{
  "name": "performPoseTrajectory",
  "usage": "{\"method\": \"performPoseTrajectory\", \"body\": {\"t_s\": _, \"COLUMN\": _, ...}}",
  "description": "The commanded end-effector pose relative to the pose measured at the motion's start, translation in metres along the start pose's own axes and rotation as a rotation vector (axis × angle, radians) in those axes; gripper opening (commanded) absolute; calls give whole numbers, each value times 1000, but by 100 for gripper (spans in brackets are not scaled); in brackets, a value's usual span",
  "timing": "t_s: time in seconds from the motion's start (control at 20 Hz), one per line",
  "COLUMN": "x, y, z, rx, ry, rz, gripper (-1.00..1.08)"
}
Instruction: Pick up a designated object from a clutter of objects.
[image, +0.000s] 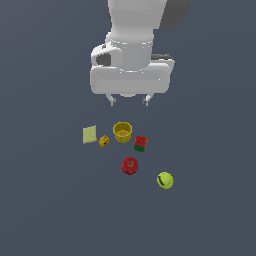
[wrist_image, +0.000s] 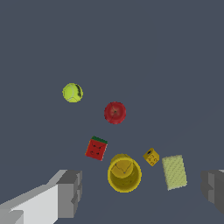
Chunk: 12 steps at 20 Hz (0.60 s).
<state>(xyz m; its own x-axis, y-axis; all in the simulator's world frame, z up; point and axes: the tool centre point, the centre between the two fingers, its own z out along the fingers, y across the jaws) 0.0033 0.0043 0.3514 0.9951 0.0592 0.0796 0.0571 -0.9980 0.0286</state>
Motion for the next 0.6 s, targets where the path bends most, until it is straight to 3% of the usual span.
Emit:
{"method": "performPoseTrajectory", "body": {"t_s": 0.0, "x": 0, "y": 0, "z": 0, "rx": 0, "ry": 0, "rz": 0, "gripper": 100}}
{"method": "performPoseTrajectory", "body": {"t_s": 0.55, "x": -10, "y": 17, "z": 10, "rx": 16, "ry": -36, "rz": 18, "gripper": 100}}
